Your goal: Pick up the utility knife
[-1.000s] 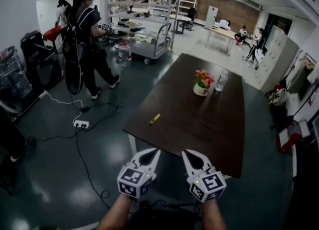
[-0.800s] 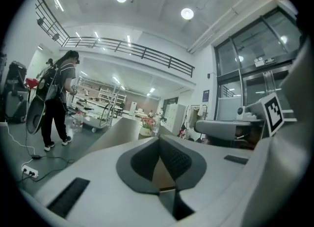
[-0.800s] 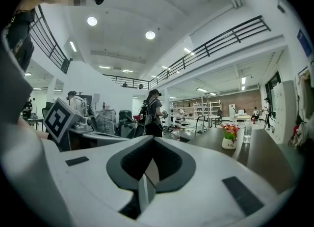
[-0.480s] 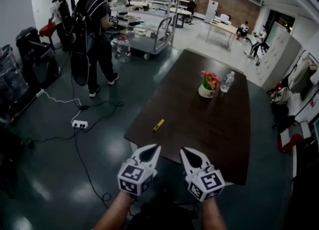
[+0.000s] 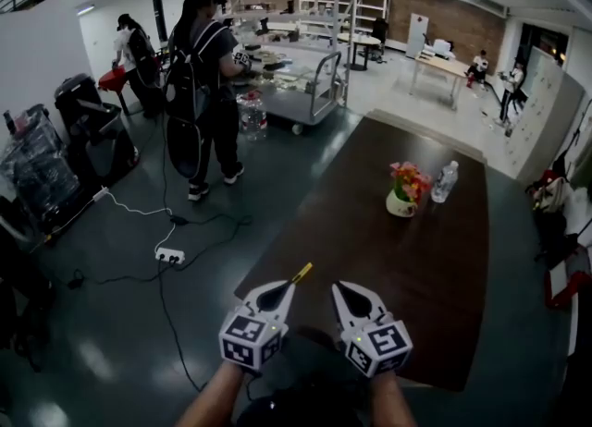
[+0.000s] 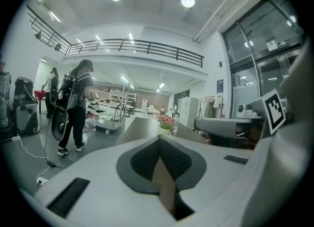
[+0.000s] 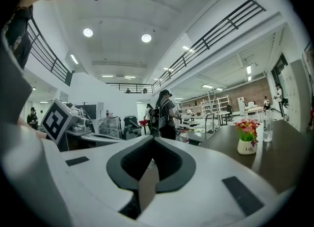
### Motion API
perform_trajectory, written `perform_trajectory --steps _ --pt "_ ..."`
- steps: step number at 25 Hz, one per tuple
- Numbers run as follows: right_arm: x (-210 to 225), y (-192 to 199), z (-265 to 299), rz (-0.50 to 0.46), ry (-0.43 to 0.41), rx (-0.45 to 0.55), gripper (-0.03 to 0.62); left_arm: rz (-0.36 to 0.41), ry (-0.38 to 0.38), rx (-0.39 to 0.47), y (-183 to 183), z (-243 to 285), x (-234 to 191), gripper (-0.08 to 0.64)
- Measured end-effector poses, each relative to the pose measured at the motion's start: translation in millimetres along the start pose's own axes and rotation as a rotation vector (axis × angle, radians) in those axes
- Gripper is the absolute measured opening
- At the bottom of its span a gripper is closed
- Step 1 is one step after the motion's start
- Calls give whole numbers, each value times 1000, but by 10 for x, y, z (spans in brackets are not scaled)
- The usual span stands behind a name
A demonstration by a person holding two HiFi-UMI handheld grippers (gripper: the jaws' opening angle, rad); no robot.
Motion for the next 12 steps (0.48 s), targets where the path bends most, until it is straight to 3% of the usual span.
perform_trajectory --steps 6,12 --pt "331 -86 196 29 3 29 11 24 -51 -42 -99 275 -73 6" --pt "481 -89 339 26 39 21 11 59 -23 -48 -137 523 -178 6"
Point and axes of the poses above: the fingertips, and each gripper's own axes: z forward along the fingers, x to its right, y out of its underside, the point moved 7 cm from there along -z, backward along the fingers
